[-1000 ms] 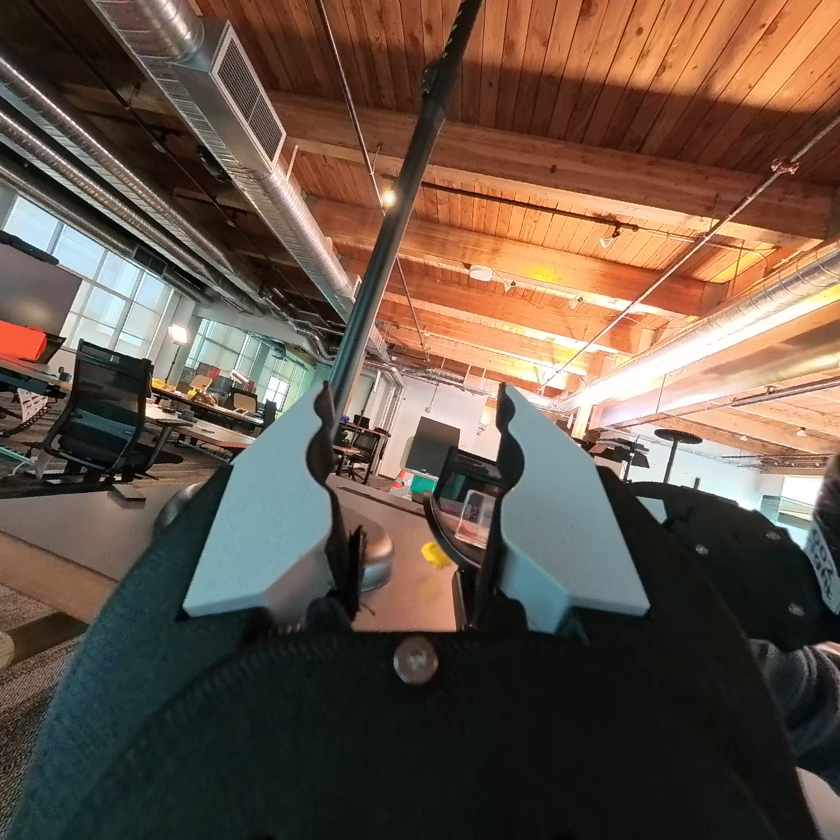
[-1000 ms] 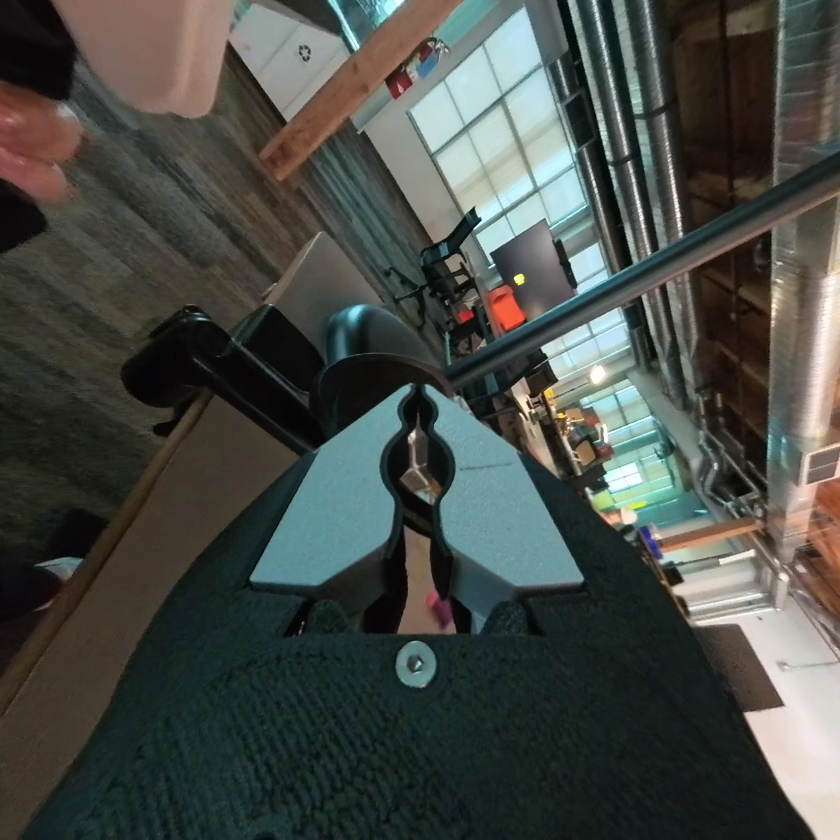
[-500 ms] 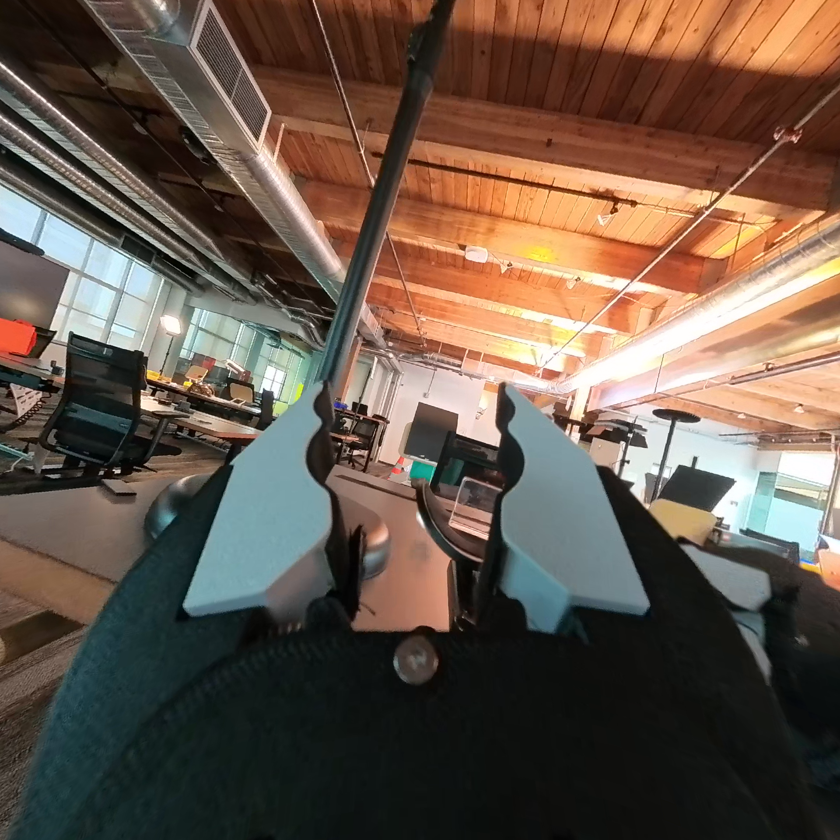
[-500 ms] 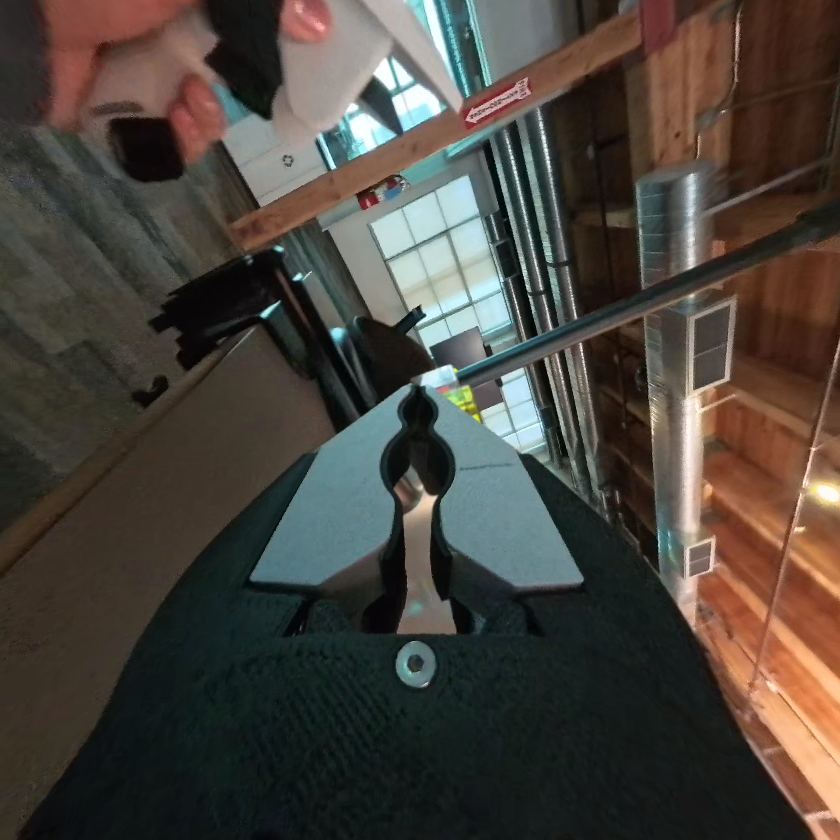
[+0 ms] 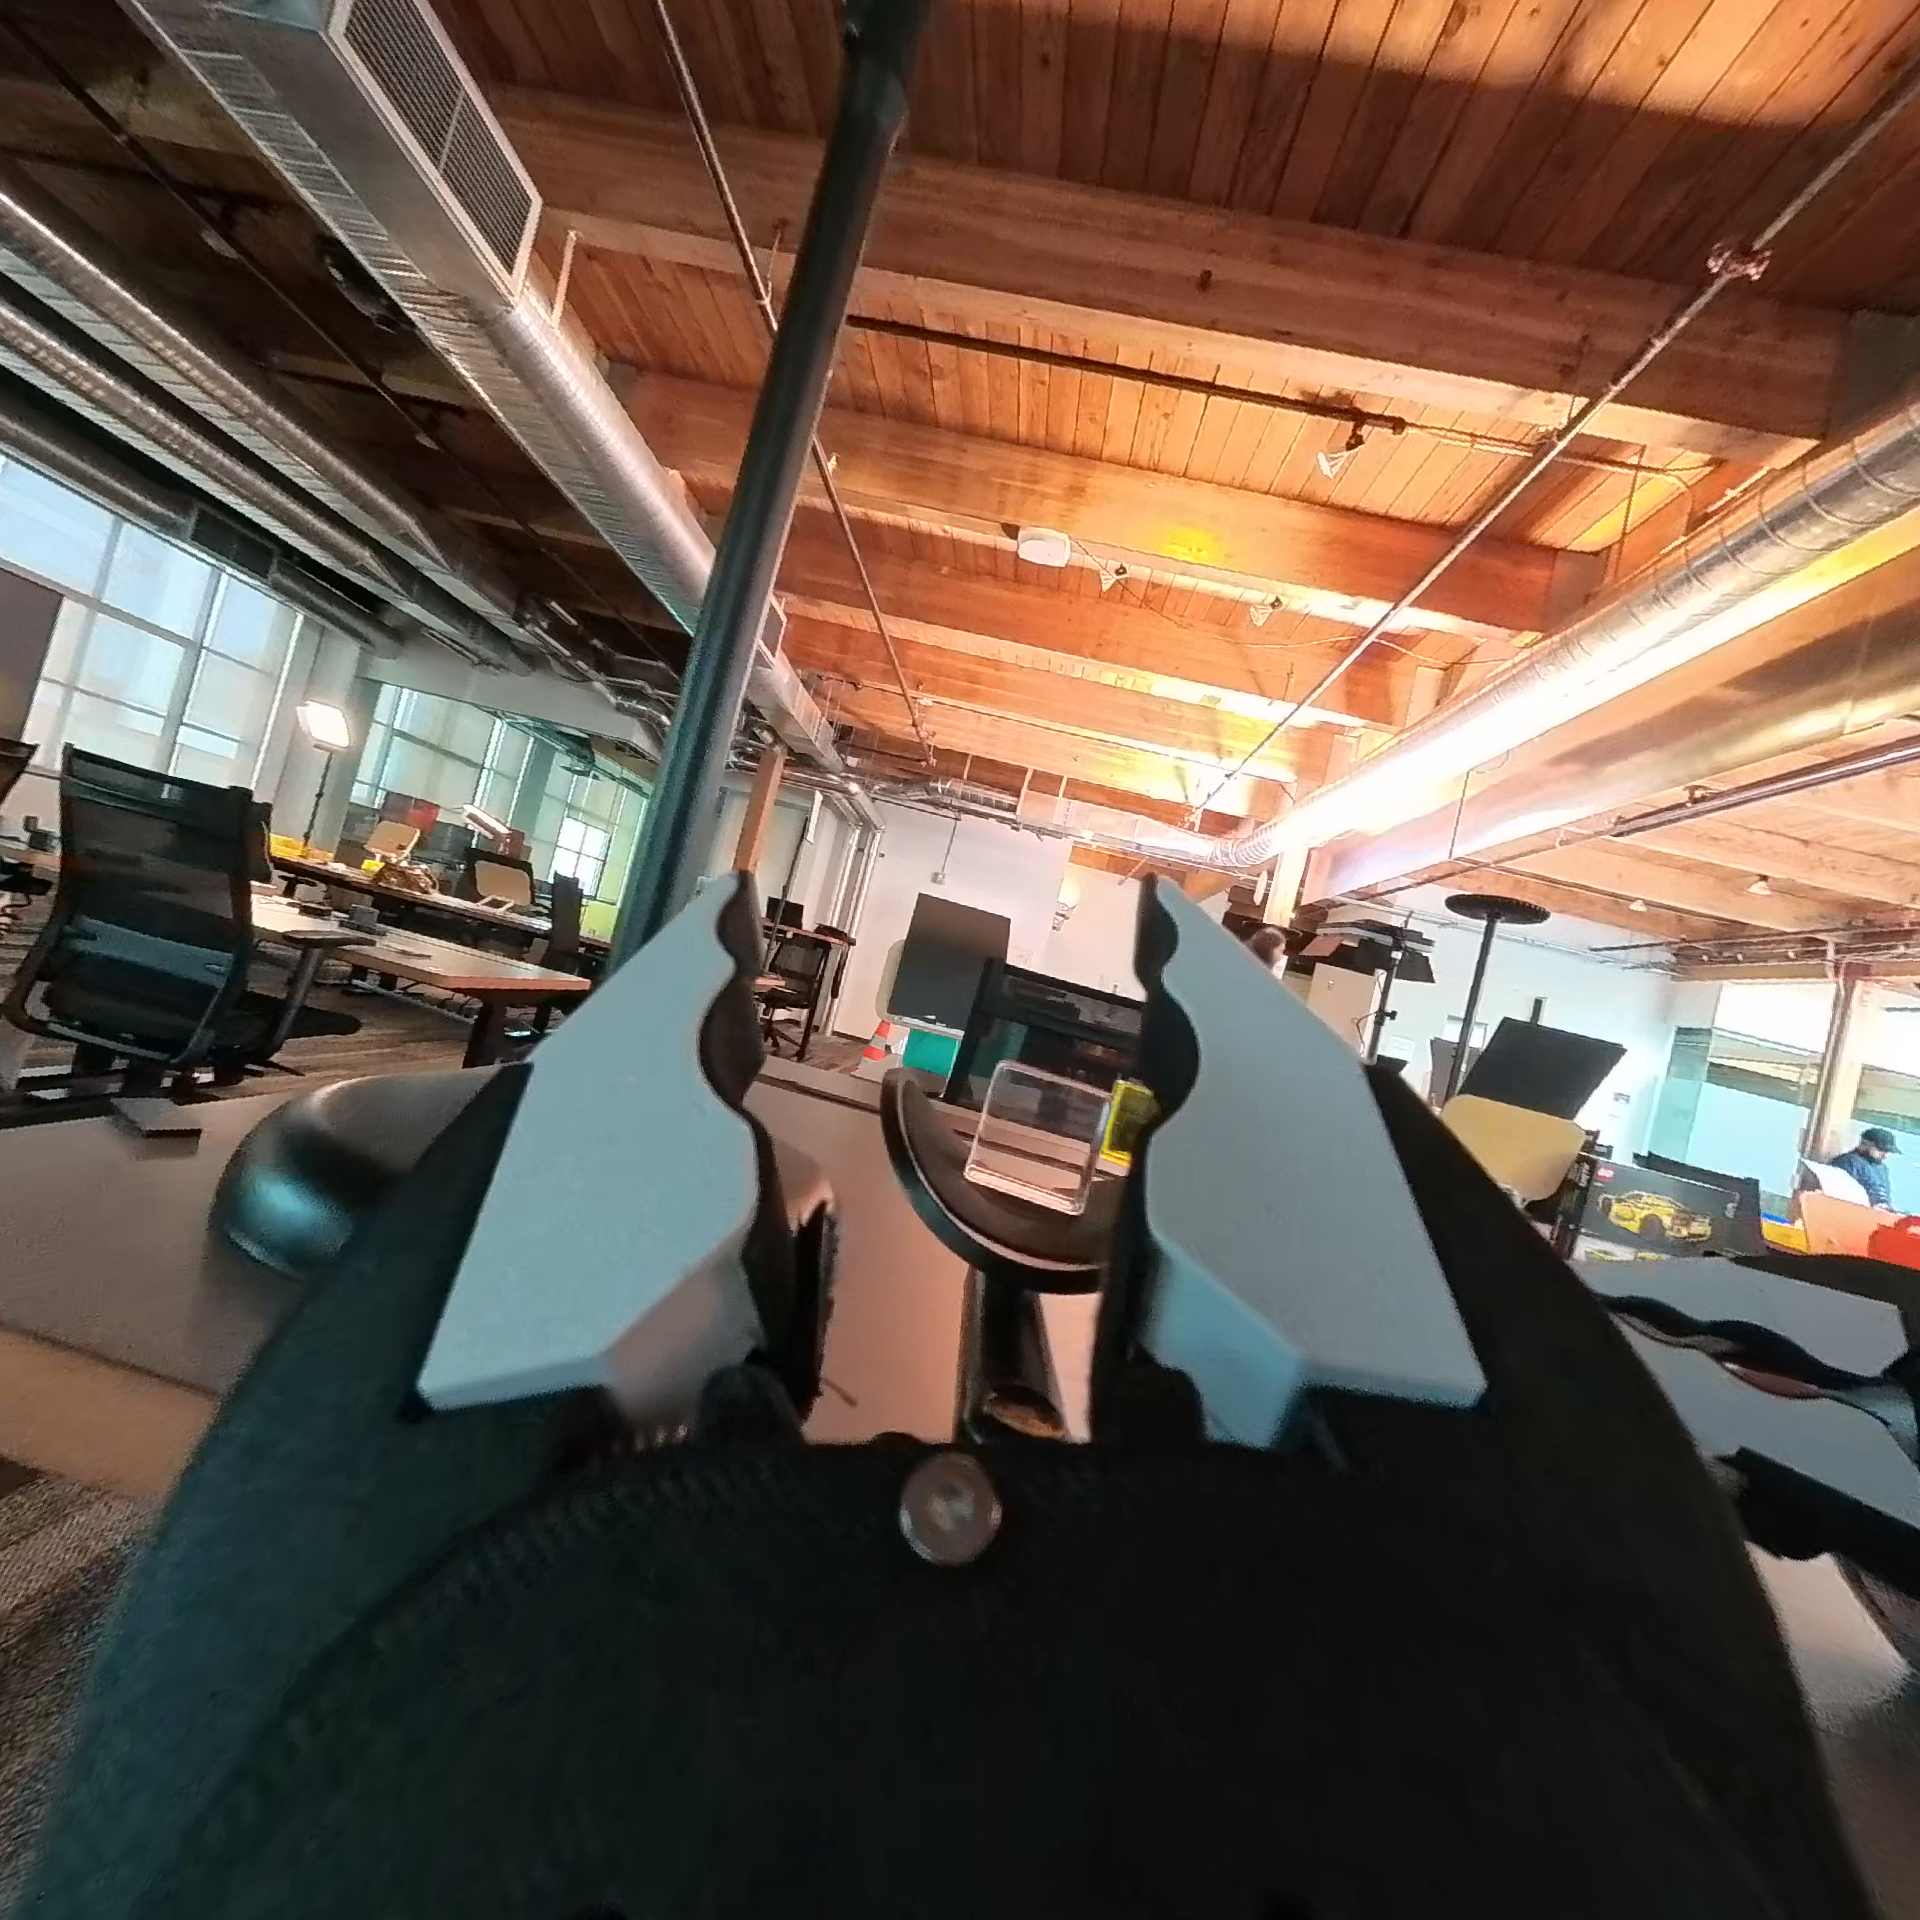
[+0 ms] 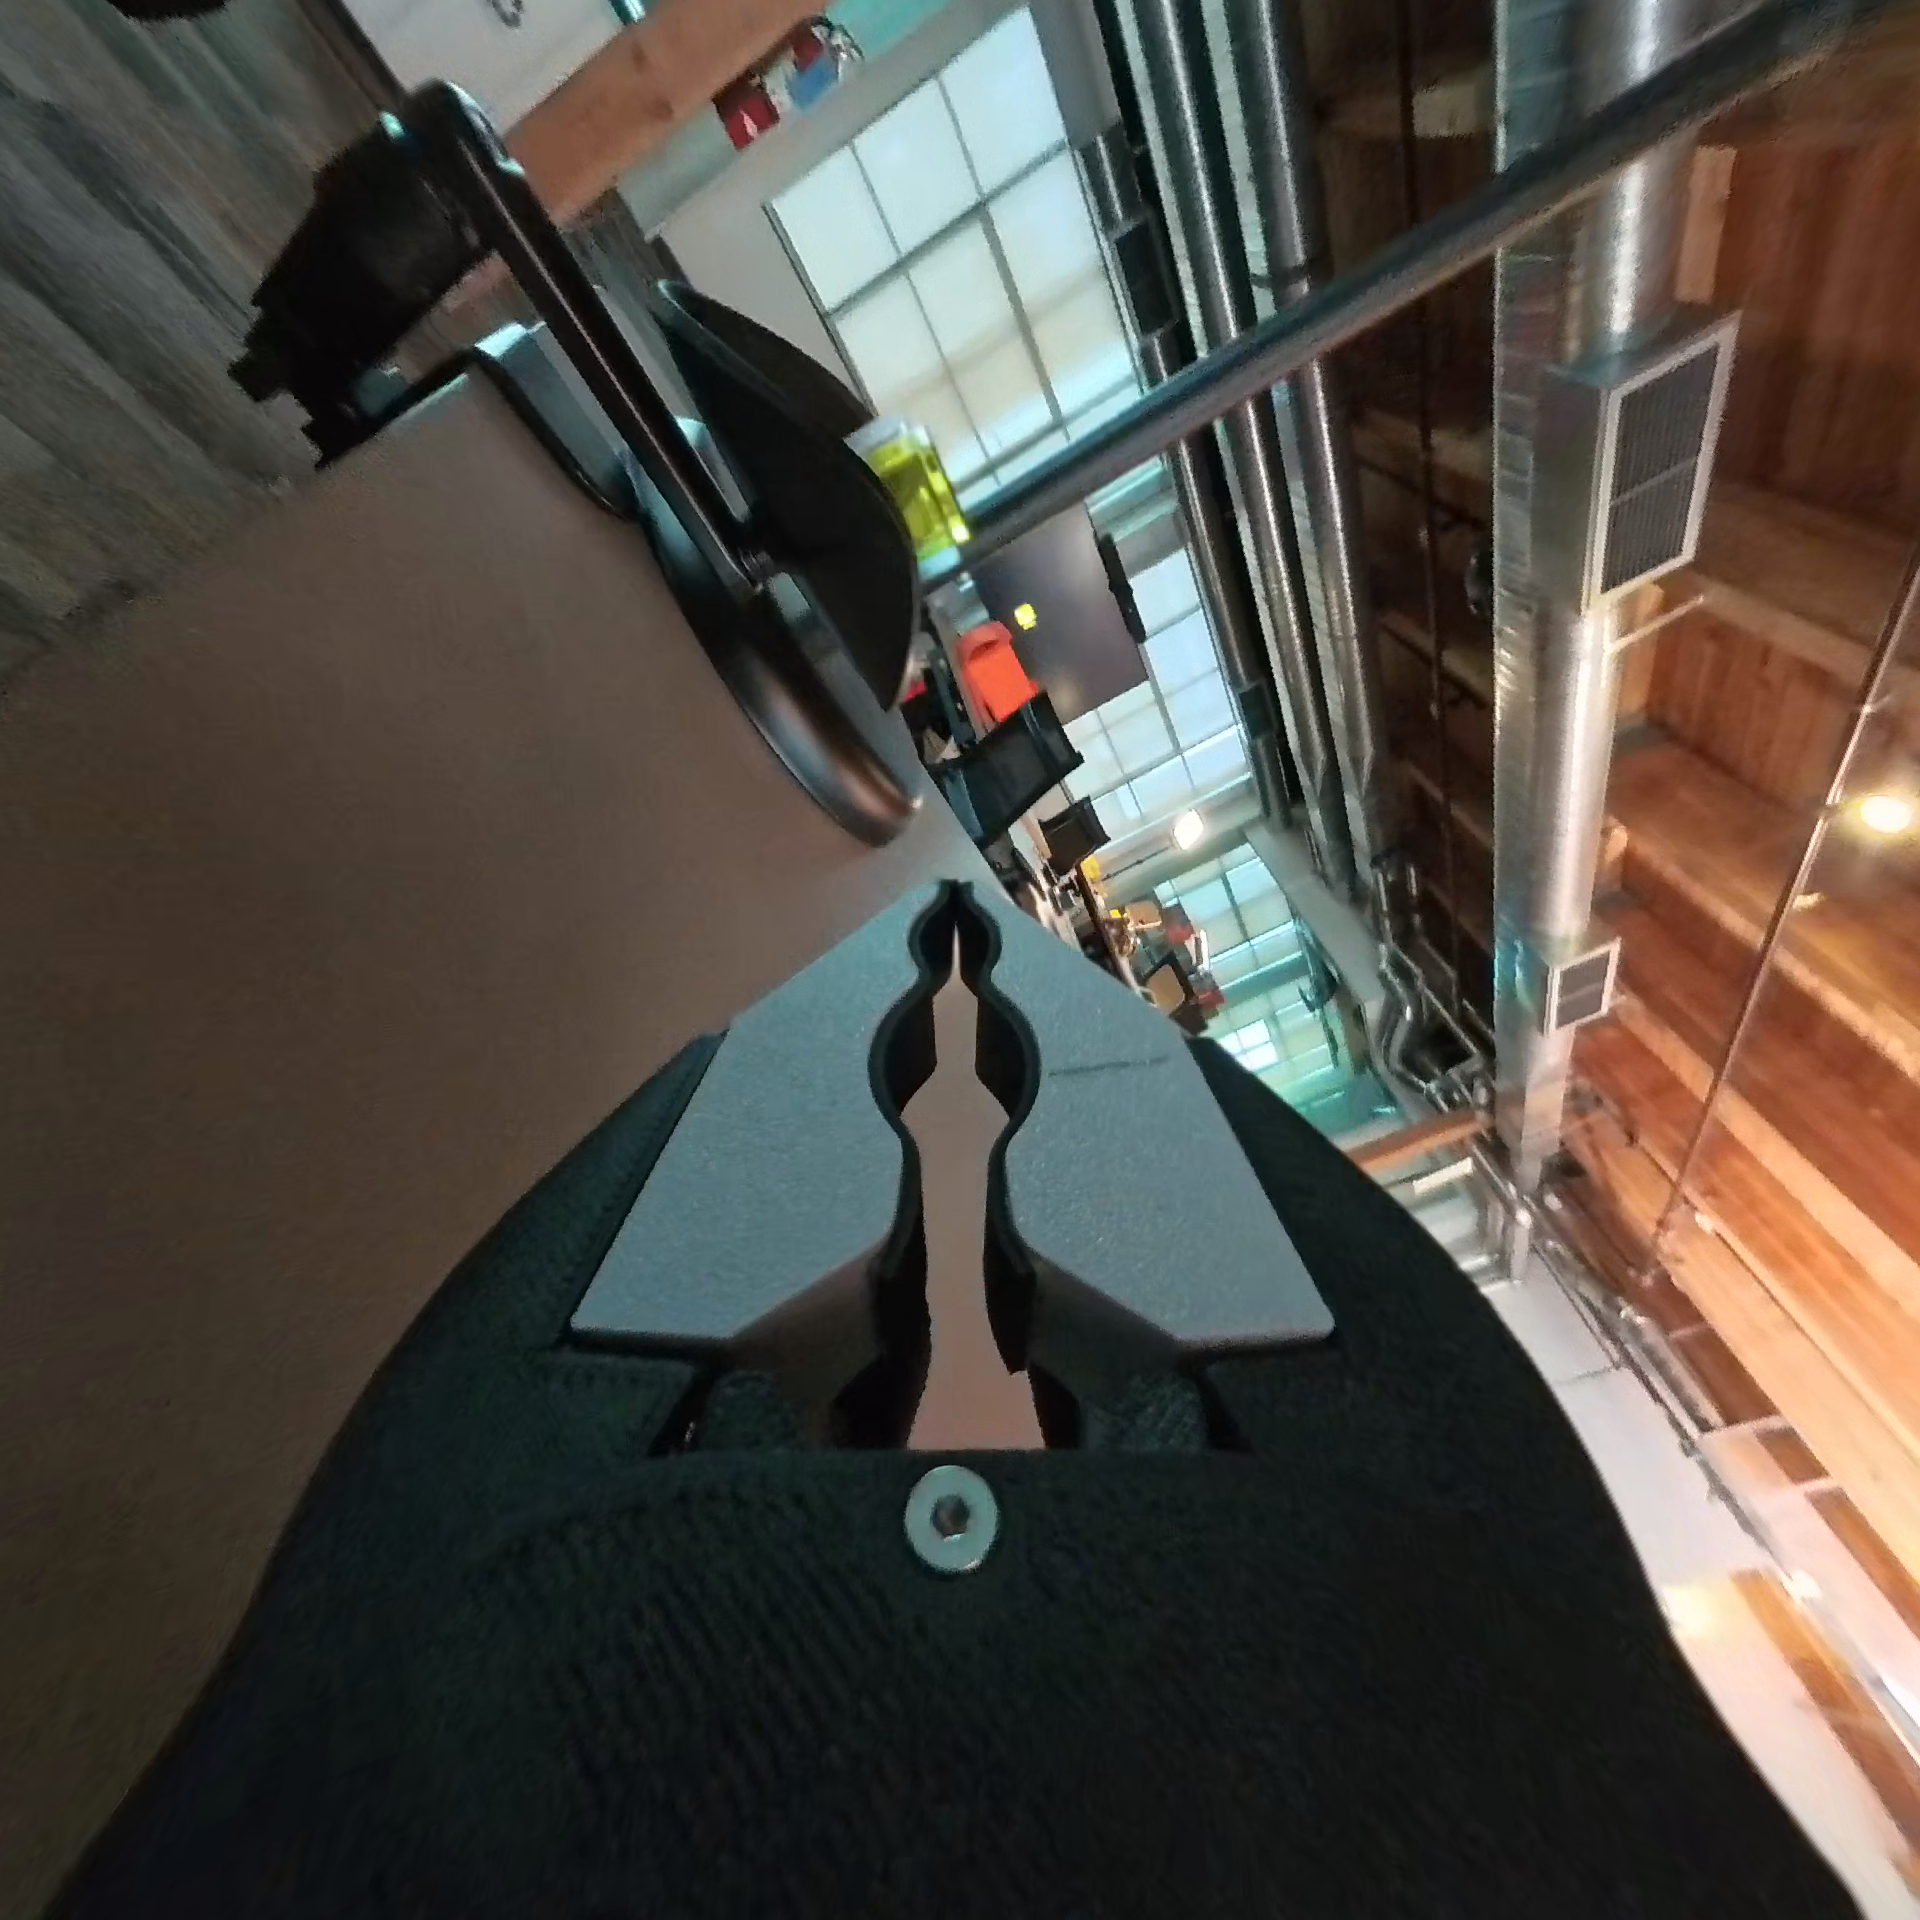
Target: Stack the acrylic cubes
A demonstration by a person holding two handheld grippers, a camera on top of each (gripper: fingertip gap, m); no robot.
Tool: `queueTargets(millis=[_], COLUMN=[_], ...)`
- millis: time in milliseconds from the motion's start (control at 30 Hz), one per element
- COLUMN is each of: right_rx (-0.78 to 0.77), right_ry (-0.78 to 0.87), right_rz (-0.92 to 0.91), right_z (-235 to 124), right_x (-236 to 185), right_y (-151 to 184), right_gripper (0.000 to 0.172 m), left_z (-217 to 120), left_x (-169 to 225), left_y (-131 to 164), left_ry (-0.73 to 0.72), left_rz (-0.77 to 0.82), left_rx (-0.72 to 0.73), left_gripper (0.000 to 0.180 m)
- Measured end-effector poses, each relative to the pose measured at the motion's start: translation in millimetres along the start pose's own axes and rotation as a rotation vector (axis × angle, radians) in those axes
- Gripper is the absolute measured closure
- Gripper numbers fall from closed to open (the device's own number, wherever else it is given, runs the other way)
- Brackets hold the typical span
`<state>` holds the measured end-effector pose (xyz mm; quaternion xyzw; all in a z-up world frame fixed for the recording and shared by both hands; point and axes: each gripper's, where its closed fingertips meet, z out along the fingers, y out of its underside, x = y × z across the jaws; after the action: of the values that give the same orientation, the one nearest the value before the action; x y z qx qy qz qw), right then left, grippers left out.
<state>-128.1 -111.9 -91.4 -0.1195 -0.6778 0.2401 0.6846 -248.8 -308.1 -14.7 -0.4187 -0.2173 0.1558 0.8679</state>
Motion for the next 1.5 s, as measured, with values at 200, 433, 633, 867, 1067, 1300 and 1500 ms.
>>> queueTargets(millis=[200,433,633,867,1067,1300,1500], right_rx=[-0.050,0.008,-0.006,-0.075,-0.019,0.011,0.001], right_ry=[-0.068,-0.353,-0.493,-0.541,-0.603,-0.577,-0.577], right_rz=[0.250,0.929,0.955,0.946,0.986,0.992,0.974], right_z=[10.7,67.4,110.1,124.7,120.3,146.3,155.9], right_x=[2.4,-0.9,-16.9,-20.9,5.2,10.1,-1.5], right_y=[16.8,4.3,-51.8,-59.0,-72.4,-73.5,-73.0], right_gripper=[0.172,0.136,0.128,0.147,0.147,0.147,0.147], left_z=[1.3,5.1,3.7,0.0,-1.6,-3.0,-6.0], left_x=[5.2,3.7,1.3,-5.8,-9.5,-10.2,-12.4], left_y=[-1.4,-7.2,-7.1,-6.6,-3.9,-0.3,0.6], left_ry=[0.011,0.002,0.006,-0.007,-0.012,-0.007,-0.007], left_rz=[0.006,0.012,0.024,0.035,0.026,0.024,0.026], left_rx=[0.002,0.014,0.008,0.015,0.017,0.010,0.003], left_gripper=[0.109,0.109,0.109,0.109,0.109,0.109,0.109])
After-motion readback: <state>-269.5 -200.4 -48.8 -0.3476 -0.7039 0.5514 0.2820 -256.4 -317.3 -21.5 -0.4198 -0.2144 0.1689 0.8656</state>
